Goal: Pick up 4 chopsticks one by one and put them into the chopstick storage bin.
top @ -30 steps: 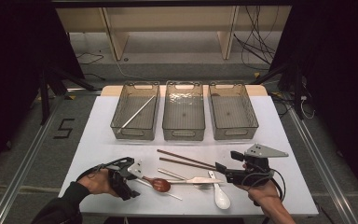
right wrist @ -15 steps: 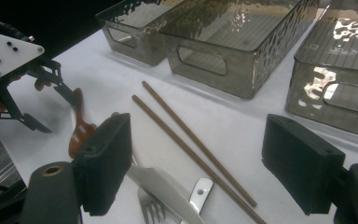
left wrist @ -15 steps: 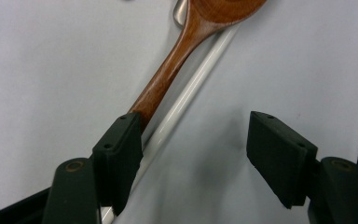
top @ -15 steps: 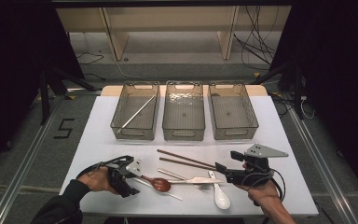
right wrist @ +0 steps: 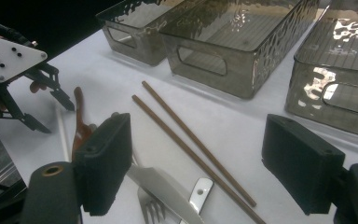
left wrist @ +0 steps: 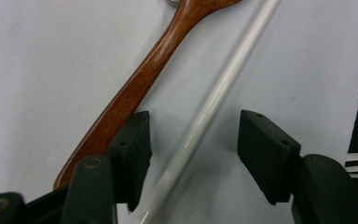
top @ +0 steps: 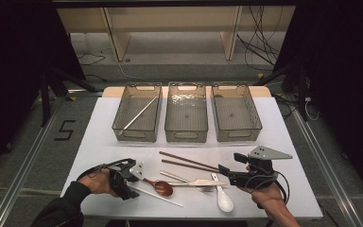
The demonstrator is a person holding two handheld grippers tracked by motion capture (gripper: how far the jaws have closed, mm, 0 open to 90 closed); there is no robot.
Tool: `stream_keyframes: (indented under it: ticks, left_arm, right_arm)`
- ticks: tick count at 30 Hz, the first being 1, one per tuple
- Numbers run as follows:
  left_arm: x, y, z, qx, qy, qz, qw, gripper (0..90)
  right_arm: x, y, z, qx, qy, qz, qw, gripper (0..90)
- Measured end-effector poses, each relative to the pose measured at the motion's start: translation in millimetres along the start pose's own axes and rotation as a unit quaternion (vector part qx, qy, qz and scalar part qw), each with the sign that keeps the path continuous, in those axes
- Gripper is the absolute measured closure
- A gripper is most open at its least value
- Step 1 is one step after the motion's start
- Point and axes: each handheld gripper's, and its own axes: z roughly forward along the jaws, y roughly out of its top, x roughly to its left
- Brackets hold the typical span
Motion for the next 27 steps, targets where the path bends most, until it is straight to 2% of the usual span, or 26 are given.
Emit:
stream_keyframes:
  ticks: [4, 12, 16, 23, 26, 27]
  left_arm:
    - [-2.1, 3.7, -1.3, 0.022, 0.000, 0.011, 0.9997, 52.2]
    - [-6.9, 6.3, -2.0, 0.032, -0.007, 0.038, 0.9988, 64.3]
    - [-8.4, 5.6, -2.0, 0.028, -0.013, 0.041, 0.9987, 69.3]
    - [-13.2, 7.8, -2.5, 0.049, -0.019, 0.073, 0.9959, 76.4]
    - [-15.6, 8.3, -1.8, 0.049, -0.023, 0.077, 0.9956, 80.5]
    - [-15.5, 8.4, -2.3, 0.052, -0.024, 0.084, 0.9948, 80.8]
  right_arm:
    - [0.2, 0.0, 0.2, 0.001, 0.001, -0.001, 1.0000, 25.3]
    - [0.4, -0.1, 0.5, 0.004, 0.001, 0.000, 1.0000, 25.4]
    - [0.6, -0.1, 0.9, 0.006, 0.002, -0.002, 1.0000, 25.4]
    - [0.3, 0.0, 0.9, 0.007, 0.005, 0.001, 1.0000, 25.4]
    - [0.4, -0.1, 0.9, 0.008, 0.006, 0.000, 1.0000, 25.4]
    - [0.2, -0.1, 0.8, 0.007, 0.008, 0.003, 0.9999, 25.4]
